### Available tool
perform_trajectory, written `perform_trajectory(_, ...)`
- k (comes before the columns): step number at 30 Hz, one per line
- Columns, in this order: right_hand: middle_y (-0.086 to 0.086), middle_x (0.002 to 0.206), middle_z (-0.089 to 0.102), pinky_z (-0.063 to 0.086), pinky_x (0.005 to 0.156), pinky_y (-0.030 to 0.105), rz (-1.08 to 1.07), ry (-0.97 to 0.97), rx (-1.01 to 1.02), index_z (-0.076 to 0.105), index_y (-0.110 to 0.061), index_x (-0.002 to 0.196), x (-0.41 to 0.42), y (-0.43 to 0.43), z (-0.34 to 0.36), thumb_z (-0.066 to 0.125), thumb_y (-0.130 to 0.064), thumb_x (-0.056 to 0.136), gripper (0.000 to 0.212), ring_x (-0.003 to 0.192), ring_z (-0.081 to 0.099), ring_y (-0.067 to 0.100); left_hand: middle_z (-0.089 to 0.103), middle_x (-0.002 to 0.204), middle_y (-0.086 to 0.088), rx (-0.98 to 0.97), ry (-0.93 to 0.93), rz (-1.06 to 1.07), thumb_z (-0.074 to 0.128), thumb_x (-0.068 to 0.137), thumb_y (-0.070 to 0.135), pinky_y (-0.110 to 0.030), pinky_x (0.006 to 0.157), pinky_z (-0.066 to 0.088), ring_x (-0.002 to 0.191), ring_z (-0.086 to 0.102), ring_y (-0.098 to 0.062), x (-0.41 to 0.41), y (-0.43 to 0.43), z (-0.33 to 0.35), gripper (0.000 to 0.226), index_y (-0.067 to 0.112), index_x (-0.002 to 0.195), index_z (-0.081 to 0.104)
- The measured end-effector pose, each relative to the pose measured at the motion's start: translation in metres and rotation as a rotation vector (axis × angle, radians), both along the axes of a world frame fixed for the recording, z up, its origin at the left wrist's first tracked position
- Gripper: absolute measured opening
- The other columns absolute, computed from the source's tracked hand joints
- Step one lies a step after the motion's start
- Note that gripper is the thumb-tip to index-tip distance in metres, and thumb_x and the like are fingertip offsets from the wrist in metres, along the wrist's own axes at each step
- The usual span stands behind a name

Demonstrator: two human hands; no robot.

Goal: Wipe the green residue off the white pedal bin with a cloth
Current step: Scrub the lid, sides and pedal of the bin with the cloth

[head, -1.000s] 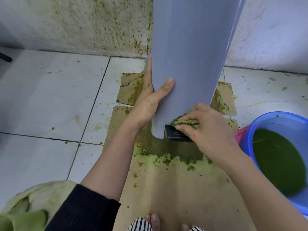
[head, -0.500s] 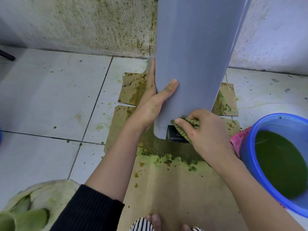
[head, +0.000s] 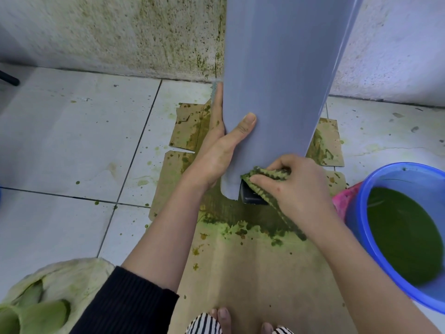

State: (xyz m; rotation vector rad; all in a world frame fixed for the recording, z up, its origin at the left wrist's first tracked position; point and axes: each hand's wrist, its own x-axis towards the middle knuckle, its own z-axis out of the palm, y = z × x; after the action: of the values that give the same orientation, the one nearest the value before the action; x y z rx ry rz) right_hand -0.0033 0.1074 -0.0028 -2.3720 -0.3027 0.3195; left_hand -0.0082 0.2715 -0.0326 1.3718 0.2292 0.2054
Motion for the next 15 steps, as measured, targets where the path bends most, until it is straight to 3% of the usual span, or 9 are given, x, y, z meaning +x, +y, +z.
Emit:
perform_trajectory(3,0.001,0.089,0.067,0.037,0.056,0.016,-0.036,0.064,-0.048,0.067,-0.020,0.071,0.016,-0.014,0.004,0.087,-0.037,0.068,0.026,0.079,0.059,0.015,0.032,0.159,0.009,0.034,0.017,-0.005,0.070,0.084,0.050,-0.042,0.111,0.042,0.137,0.046,-0.010,0.000,-0.004,0.001,0.093,0.043,0.154,0.010)
perform_trajectory(8,-0.010,0.079,0.066,0.036,0.063,0.000,0.012,-0.074,0.121,0.070,-0.018,0.077,-0.001,-0.006,-0.006,0.084,-0.025,0.075,0.016,0.073,0.057,-0.002,0.045,0.152,0.009,0.026,-0.001,0.018,0.062,0.092,0.039,-0.031,0.105,0.048,0.131,0.053,-0.008,-0.006,-0.002,0.000,0.082,0.036,0.156,0.010)
perform_trajectory(15,0.006,0.079,0.068,0.043,0.075,0.007,0.029,-0.643,0.419,0.069,0.001,0.081,0.016,-0.001,-0.013,0.081,-0.009,0.079,0.015,0.076,0.059,0.008,0.043,0.153,0.008,-0.006,-0.017,-0.036,0.060,0.093,0.039,-0.037,0.111,0.044,0.134,0.050,-0.009,-0.007,-0.002,0.001,0.081,0.040,0.155,0.009)
